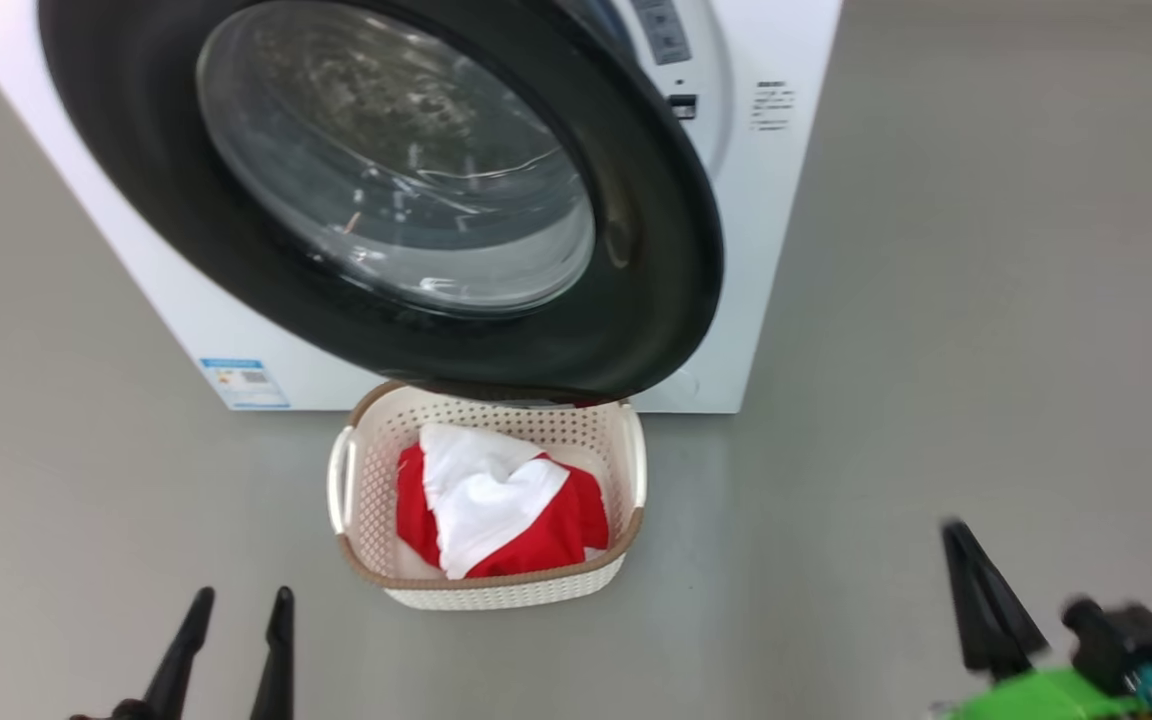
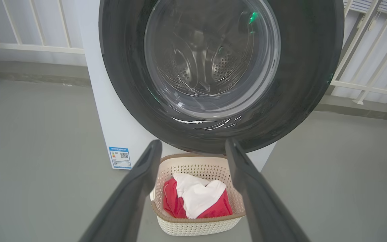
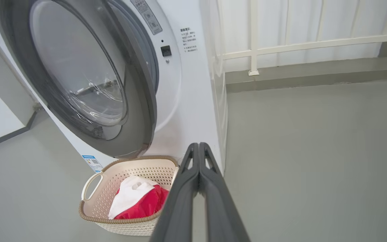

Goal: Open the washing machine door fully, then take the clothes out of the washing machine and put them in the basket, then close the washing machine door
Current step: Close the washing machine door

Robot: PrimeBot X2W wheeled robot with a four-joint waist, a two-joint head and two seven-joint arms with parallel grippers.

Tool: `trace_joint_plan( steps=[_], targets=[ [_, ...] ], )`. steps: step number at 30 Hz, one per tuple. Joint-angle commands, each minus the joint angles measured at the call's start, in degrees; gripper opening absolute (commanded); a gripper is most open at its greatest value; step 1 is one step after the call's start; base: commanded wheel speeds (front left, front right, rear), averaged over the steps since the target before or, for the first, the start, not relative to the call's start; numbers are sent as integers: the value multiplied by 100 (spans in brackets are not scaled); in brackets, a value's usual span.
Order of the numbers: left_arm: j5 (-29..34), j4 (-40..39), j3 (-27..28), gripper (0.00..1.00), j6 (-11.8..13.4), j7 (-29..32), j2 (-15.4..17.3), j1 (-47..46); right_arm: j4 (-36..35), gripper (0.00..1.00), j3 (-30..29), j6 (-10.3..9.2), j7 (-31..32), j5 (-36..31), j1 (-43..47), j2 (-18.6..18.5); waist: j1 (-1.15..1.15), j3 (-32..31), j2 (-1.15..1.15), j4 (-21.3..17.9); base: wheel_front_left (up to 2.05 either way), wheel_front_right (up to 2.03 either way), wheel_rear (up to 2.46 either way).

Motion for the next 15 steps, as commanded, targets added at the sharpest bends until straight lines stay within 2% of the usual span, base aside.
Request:
trace_joint_plan(
  steps=[1, 7, 15],
  targets=[
    [21, -110, 144, 100, -31, -52, 32, -201, -118, 0, 240, 36, -36, 34, -422, -81, 0, 95, 0, 137, 0, 0, 0],
    [-67, -105, -50, 100, -31, -52, -2, -435, -10, 0, 725, 36, -36, -6, -1428, -81, 0, 418, 0, 423, 0, 0, 0],
    [-233, -84, -251, 100, -31, -52, 19, -763, 84, 0, 873, 36, -36, 13, -2467, -81, 0, 817, 0, 861, 0, 0, 0]
  ],
)
